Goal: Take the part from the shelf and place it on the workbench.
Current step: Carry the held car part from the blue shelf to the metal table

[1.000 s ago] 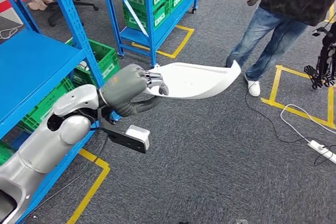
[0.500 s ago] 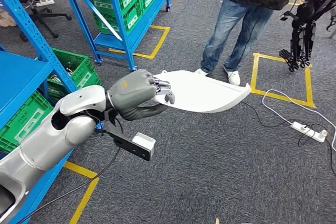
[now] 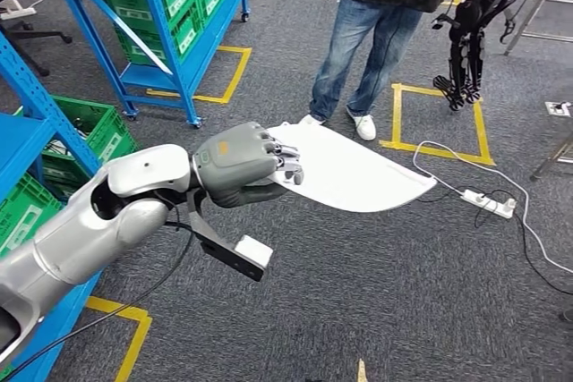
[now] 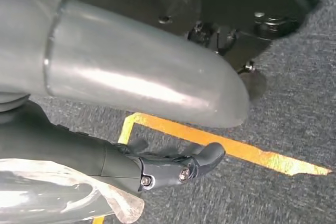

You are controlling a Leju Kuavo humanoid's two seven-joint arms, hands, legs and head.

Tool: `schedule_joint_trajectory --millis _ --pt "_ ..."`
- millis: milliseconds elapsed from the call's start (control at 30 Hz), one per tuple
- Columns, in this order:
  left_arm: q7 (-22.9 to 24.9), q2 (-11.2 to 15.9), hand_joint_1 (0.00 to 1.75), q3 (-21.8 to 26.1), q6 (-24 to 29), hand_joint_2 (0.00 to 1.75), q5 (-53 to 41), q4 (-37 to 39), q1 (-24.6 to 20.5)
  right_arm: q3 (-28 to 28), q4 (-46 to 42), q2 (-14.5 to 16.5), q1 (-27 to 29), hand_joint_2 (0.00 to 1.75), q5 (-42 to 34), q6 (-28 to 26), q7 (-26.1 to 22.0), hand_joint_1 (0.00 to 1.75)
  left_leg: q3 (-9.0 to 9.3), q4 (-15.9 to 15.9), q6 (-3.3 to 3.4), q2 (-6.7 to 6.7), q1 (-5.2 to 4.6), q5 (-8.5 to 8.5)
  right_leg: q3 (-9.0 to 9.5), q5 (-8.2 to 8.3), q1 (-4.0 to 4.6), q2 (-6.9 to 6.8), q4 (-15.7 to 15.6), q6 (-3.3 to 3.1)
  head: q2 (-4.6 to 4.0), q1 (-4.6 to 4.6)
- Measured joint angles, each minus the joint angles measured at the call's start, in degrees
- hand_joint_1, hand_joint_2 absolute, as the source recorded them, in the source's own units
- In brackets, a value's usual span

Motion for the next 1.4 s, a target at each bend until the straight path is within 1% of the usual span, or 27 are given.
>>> schedule_joint_trajectory --millis 33,67,133,200,233,300,333,400,467,500,533,567,600,667,733,800,833,900,967,1000,1033,1067,1133,1200,1233,1333,1400 --pt "-0.07 0.02 1.75 -0.37 0.14 1.75 0.54 -0.27 0.01 0.01 0.01 0.02 0.02 0.0 0.17 0.07 -0.08 0.0 0.01 0.02 -0.02 0.55 0.0 -0.07 -0.21 0.37 -0.05 -0.23 0.41 0.07 0.0 0.02" --pt "-0.11 0.06 1.75 -0.7 0.27 1.75 1.11 -0.63 0.01 0.02 0.02 0.03 0.07 0.0 0.31 0.07 -0.08 0.0 0.06 0.05 -0.1 1.04 0.01 -0.16 0.67 1.6 -0.1 -0.48 -1.25 0.1 0.0 0.02" --pt "-0.12 0.19 1.75 -1.18 0.36 1.75 1.83 -1.47 -0.14 0.03 0.01 0.04 0.08 0.0 0.49 0.09 0.09 0.0 0.22 0.21 -0.5 1.94 -0.05 -0.53 4.85 4.8 -0.02 -1.94 -8.81 0.07 0.0 0.03" --pt "0.02 0.52 1.75 -1.45 0.22 1.75 2.25 -2.1 -0.69 0.03 0.01 0.08 -0.07 0.0 0.58 0.15 0.47 0.0 0.23 0.53 -1.05 2.71 -0.34 -0.9 7.91 6.16 0.23 -3.03 -14.19 -0.61 0.0 0.03" --pt "0.11 0.72 1.75 -1.56 0.1 1.75 2.53 -2.3 -1.07 0.03 0.02 0.09 -0.11 0.0 0.61 0.2 0.68 0.0 0.24 0.57 -1.3 3.08 -0.51 -0.99 8.28 5.98 0.4 -3.07 -14.85 -1.07 0.0 0.02" --pt "0.2 1.12 1.75 -1.71 -0.17 1.75 3.36 -2.56 -1.75 0.03 0.02 0.09 0.02 0.0 0.58 0.37 0.88 0.0 0.45 0.53 -1.78 3.66 -0.48 -1.22 8.28 6.07 0.39 -2.01 -14.93 -1.96 0.0 0.04" --pt "0.17 1.4 1.75 -1.69 -0.29 1.75 3.85 -2.73 -2.02 0.02 0.02 0.09 0.13 0.0 0.54 0.44 0.91 0.0 0.43 0.96 -2.04 3.16 -0.34 -1.76 8.35 6.1 0.35 -1.54 -14.98 -2.32 0.0 0.0" --pt "0.09 2.18 1.75 -1.58 -0.44 1.75 4.55 -3.16 -2.43 0.0 0.02 0.09 0.17 0.0 0.43 0.53 0.9 0.0 -1.06 4.8 -2.42 1.19 -0.06 -4.33 8.57 6.12 0.21 -0.61 -15.11 -2.89 0.0 -0.12" --pt "-0.02 2.85 1.75 -1.58 -0.62 1.75 4.98 -3.52 -2.56 -0.01 0.02 0.09 0.04 0.0 0.37 0.53 0.89 0.0 -4.64 12.5 -2.42 -0.2 -0.04 -7.8 8.66 6.05 0.31 0.47 -15.1 -3.18 0.0 -0.17" --pt "-0.05 3.04 1.75 -1.64 -0.74 1.75 5.13 -3.62 -2.54 -0.01 0.02 0.09 0.0 0.0 0.36 0.54 0.9 0.0 -6.26 15.68 -2.35 -0.36 -0.08 -8.74 8.7 6.04 0.4 1.06 -15.09 -3.25 0.0 -0.17" --pt "-0.08 3.13 1.75 -1.72 -0.86 1.75 5.25 -3.74 -2.5 -0.01 0.02 0.09 0.01 0.0 0.36 0.54 0.91 0.0 -7.13 17.11 -2.18 -0.43 -0.12 -8.57 8.75 6.03 0.49 1.69 -15.08 -3.3 0.0 -0.17" --pt "-0.09 3.16 1.75 -1.8 -0.94 1.75 5.31 -3.85 -2.48 -0.01 0.02 0.1 0.04 0.0 0.36 0.54 0.93 0.0 -6.96 16.29 -1.93 -0.52 -0.17 -7.3 8.84 6.04 0.58 2.33 -15.07 -3.34 0.0 -0.17" --pt "-0.09 3.16 1.75 -1.89 -0.98 1.75 5.31 -3.97 -2.48 -0.01 0.02 0.13 0.06 0.0 0.35 0.54 0.94 0.0 -5.78 13.33 -1.57 -0.88 -0.24 -5.09 8.99 6.04 0.65 2.99 -15.07 -3.34 0.0 -0.17" --pt "-0.17 3.14 1.75 -2.08 -0.94 1.75 5.31 -4.18 -2.48 -0.01 0.04 0.36 0.03 0.0 0.22 0.55 0.93 0.0 -2.62 5.87 -0.73 -2.89 -0.35 -1.06 9.13 6.04 0.72 4.19 -15.04 -3.26 0.0 -0.1" --pt "-0.5 2.98 1.75 -2.39 -0.61 1.75 5.24 -4.28 -2.37 -0.01 0.07 0.61 -0.09 0.0 0.08 0.57 0.91 0.0 -0.92 1.77 -0.35 -4.36 -0.51 0.01 8.76 6.21 0.54 5.15 -14.99 -2.85 0.0 -0.07" --pt "-0.99 2.59 1.75 -2.7 0.07 1.75 5.15 -4.32 -1.99 -0.01 0.08 0.72 -0.07 0.0 0.05 0.58 0.85 0.0 -0.6 0.9 -0.34 -3.82 -0.66 -0.18 8.36 6.48 0.26 6.0 -15.1 -2.14 0.0 -0.11" --pt "-1.27 2.38 1.75 -2.79 0.52 1.75 5.13 -4.33 -1.67 -0.01 0.08 0.74 0.03 0.0 0.06 0.57 0.79 0.0 -0.44 0.57 -0.21 -3.25 -0.6 0.0 8.09 6.34 0.24 5.61 -14.95 -1.85 0.0 -0.08" --pt "-1.79 1.97 1.75 -2.87 1.44 1.75 5.14 -4.32 -0.98 -0.01 0.08 0.75 0.06 0.0 0.09 0.53 0.63 0.0 -0.09 -0.13 0.16 -2.08 -0.38 0.35 6.52 4.48 0.41 3.27 -12.13 -1.31 0.0 0.06" --pt "-2.25 1.62 1.75 -2.93 2.06 1.75 5.15 -4.3 0.05 -0.01 0.09 0.8 -0.13 0.0 0.12 0.44 0.47 0.0 -0.03 -0.25 0.37 -0.83 -0.4 0.42 3.02 1.11 0.33 0.76 -5.08 -0.83 0.0 0.15" --pt "-2.44 1.46 1.75 -2.96 2.17 1.75 5.15 -4.27 0.69 -0.01 0.09 0.85 -0.21 0.0 0.13 0.4 0.41 0.0 -0.04 -0.24 0.39 -0.16 -0.43 0.39 1.3 -0.1 0.2 0.27 -1.59 -0.58 0.0 0.14" --pt "-2.63 1.29 1.75 -2.98 2.22 1.75 5.16 -4.25 1.33 -0.01 0.1 0.9 -0.24 0.0 0.13 0.38 0.36 0.0 -0.04 -0.23 0.38 0.51 -0.45 0.33 0.27 -0.42 0.06 0.0 0.42 -0.37 0.0 0.13" --pt "-2.79 1.11 1.75 -3.0 2.25 1.75 5.16 -4.23 1.84 -0.01 0.1 0.93 -0.22 0.0 0.14 0.37 0.33 0.0 -0.03 -0.2 0.34 1.12 -0.43 0.27 0.33 0.27 -0.06 -0.22 0.28 -0.2 0.0 0.14" --pt "-2.97 0.84 1.75 -3.01 2.29 1.75 5.16 -4.23 2.36 -0.01 0.1 0.95 -0.2 0.0 0.14 0.32 0.32 0.0 0.06 -0.04 0.02 2.17 -0.39 0.01 3.76 3.72 -0.25 -1.5 -6.25 0.03 0.0 0.14" --pt "-2.99 0.67 1.75 -2.98 2.38 1.75 5.18 -4.22 2.47 -0.01 0.1 1.02 -0.39 0.0 0.14 0.3 0.28 0.0 0.02 0.35 -0.56 3.04 -0.69 -0.41 7.64 5.8 -0.01 -3.46 -13.1 -0.31 0.0 0.16" --pt "-3.01 0.61 1.75 -2.97 2.45 1.75 5.18 -4.21 2.51 -0.01 0.1 1.06 -0.48 0.0 0.14 0.31 0.25 0.0 0.01 0.51 -0.8 3.46 -0.89 -0.56 8.48 5.99 0.12 -3.92 -14.64 -0.68 0.0 0.16" --pt "-3.12 0.34 1.75 -2.97 2.6 1.75 4.88 -4.2 2.72 -0.02 0.1 1.1 -0.48 0.0 0.13 0.32 0.22 0.0 0.16 0.75 -1.39 4.42 -0.88 -0.99 8.46 6.01 0.24 -2.49 -14.9 -1.91 0.0 0.16" --pt "-3.31 0.17 1.75 -2.98 2.95 1.75 4.42 -4.18 3.0 -0.03 0.1 1.1 -0.48 0.0 0.1 0.31 0.2 0.0 -0.67 3.31 -1.91 2.75 -0.5 -2.98 8.61 6.12 0.15 -1.39 -15.03 -2.63 0.0 0.11"
